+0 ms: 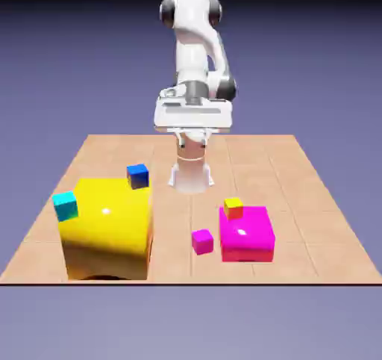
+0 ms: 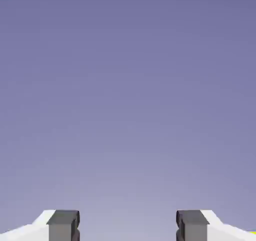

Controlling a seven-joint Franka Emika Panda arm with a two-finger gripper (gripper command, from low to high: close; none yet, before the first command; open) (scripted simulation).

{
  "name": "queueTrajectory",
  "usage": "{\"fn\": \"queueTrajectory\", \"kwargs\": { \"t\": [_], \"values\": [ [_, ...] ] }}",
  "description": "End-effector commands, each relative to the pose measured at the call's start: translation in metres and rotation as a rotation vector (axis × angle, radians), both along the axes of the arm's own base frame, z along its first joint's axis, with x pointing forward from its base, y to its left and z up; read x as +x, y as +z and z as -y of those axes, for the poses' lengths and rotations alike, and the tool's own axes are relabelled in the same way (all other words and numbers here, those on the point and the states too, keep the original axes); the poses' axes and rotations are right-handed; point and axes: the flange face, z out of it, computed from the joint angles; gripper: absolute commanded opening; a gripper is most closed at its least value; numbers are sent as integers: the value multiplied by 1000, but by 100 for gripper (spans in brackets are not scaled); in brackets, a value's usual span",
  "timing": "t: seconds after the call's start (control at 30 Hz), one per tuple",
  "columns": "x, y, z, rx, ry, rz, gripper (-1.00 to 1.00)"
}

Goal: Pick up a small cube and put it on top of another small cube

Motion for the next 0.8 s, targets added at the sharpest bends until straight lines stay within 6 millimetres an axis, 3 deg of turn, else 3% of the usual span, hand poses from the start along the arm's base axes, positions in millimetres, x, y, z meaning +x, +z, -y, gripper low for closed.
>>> {"fn": "queueTrajectory", "kwargs": {
  "t": [0.0, 0.4, 0.77],
  "values": [
    [2, -5, 0, -12, 27, -18, 0],
    [22, -73, 0, -145, 384, -218, 0],
    [28, -138, -5, -248, 747, -352, 0]
  ]
}}
